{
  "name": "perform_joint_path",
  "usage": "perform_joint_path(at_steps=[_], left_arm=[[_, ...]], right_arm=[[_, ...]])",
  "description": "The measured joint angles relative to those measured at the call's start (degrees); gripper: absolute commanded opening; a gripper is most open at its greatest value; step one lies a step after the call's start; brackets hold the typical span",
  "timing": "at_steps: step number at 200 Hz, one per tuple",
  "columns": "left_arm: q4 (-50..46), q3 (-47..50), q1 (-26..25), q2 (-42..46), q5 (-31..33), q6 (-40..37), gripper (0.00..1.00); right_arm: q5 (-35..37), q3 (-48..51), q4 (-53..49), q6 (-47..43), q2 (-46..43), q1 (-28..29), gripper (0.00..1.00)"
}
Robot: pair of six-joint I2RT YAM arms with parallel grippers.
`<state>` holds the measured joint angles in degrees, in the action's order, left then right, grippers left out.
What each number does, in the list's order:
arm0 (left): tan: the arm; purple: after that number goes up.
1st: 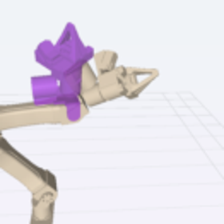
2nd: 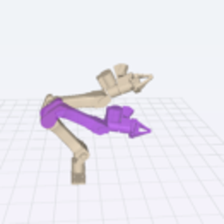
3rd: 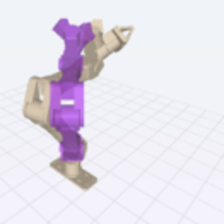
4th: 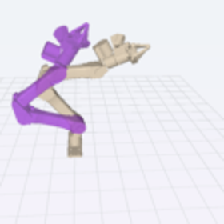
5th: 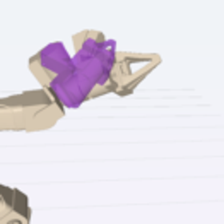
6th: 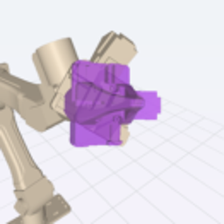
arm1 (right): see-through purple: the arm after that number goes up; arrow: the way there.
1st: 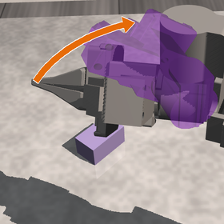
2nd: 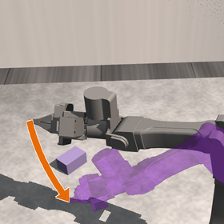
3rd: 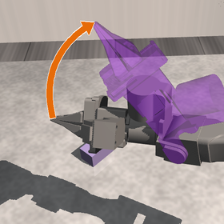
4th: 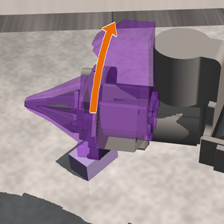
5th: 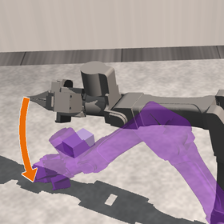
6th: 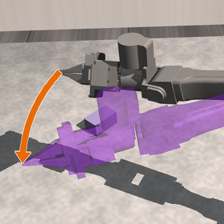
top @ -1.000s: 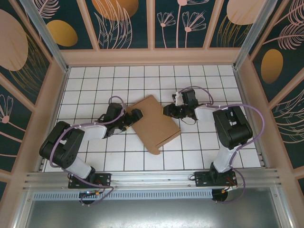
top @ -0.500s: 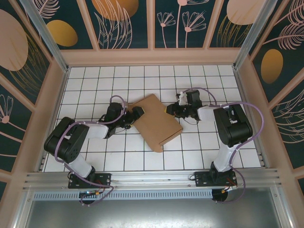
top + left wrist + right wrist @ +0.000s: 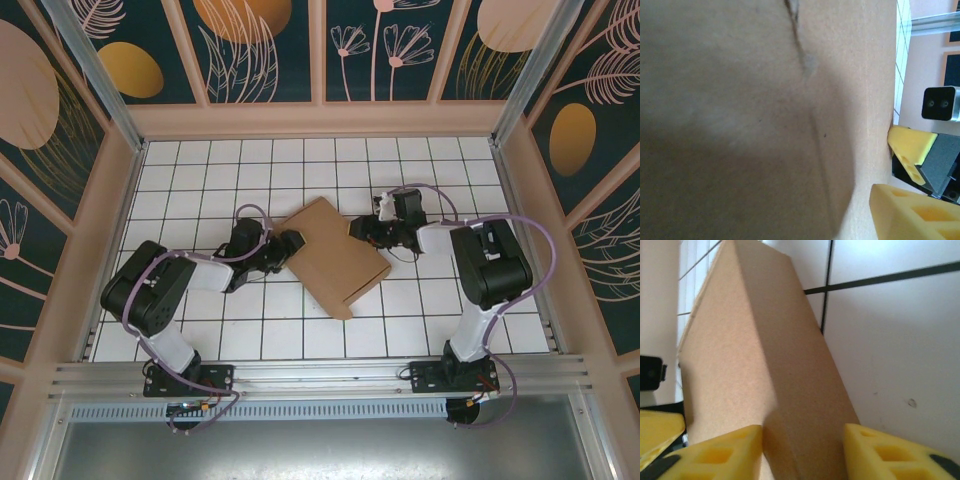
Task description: Fold the paper box
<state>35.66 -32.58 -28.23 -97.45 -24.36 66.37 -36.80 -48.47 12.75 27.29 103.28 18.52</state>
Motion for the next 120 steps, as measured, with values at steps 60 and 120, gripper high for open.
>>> perform_joint_path(at_steps=[60,120], left_arm=[[1.11,-0.63,-1.79,0.55,0.28,0.42,0.58],[-1.55,-1.53,-1.79,5.95,1.53,3.21,0.57]], right_arm=[[18.12,1.05,-13.99,-1.27,-12.74,3.5,0.76],[28.02,7.19,-21.86,5.11,-37.73,2.03,0.8]])
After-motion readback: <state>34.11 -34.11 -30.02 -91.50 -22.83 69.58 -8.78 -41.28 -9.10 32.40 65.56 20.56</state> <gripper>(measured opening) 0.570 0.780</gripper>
